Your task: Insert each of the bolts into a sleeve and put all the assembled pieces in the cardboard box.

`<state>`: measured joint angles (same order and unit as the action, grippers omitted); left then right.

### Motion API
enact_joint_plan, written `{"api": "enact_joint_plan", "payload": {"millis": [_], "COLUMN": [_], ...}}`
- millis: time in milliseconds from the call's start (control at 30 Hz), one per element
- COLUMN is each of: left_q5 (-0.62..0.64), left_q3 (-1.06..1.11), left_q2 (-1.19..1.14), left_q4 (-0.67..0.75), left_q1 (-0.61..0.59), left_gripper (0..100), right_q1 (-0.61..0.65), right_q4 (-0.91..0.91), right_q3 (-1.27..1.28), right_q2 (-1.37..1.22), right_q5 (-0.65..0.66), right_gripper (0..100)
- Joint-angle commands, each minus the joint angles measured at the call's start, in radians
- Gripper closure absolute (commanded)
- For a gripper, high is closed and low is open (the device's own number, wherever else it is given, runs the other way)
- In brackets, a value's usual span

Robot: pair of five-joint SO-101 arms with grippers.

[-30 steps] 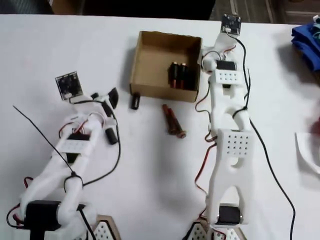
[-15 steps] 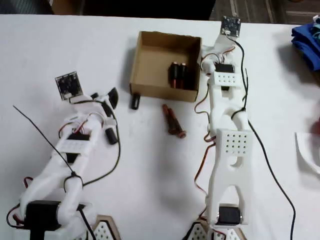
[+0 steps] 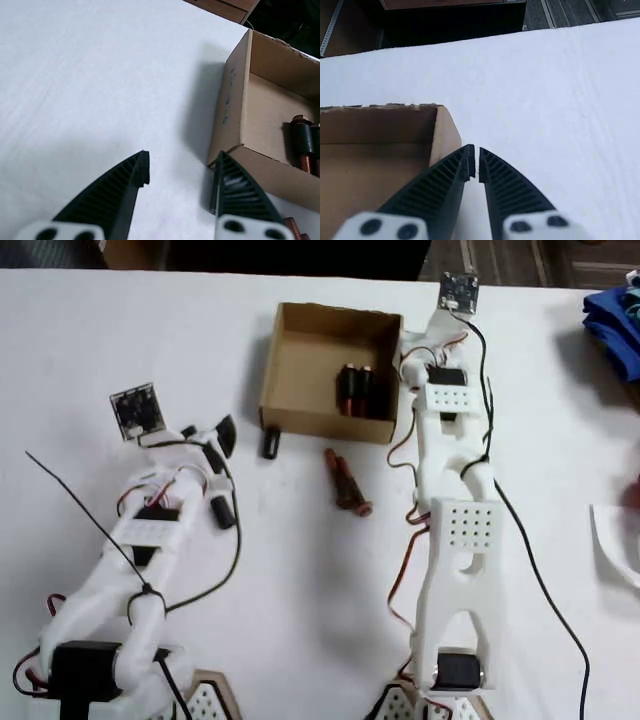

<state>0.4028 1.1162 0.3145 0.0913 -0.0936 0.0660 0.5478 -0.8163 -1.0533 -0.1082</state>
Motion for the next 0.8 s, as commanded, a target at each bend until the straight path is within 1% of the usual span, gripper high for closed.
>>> {"api": "enact_joint_plan", "payload": {"millis": [0,333,533,700,767], "left_q5": [0.003,0.003,0.003,0.003,0.008], "left_q3": [-0.01,-0.01,-0.01,-0.01,-0.004], "left_q2": [0.0,0.0,0.003,0.012,0.051], "left_q4": [0.02,0.02,0.02,0.02,0.014], "left_q1": [-0.012,-0.012,-0.014,-0.026,-0.055], "left_gripper": [77,77,77,77,77], "right_q1": [0.107,0.133,0.085,0.044,0.044], "right_q4": [-0.007,-0.004,-0.004,0.004,0.059], "right_q3": [-0.025,-0.025,-0.032,-0.048,-0.046], "right_q2": [0.002,0.005,0.015,0.084,0.139], "right_q5": [0.002,0.002,0.002,0.002,0.002], "right_gripper": [97.8,97.8,97.8,97.5,97.5]}}
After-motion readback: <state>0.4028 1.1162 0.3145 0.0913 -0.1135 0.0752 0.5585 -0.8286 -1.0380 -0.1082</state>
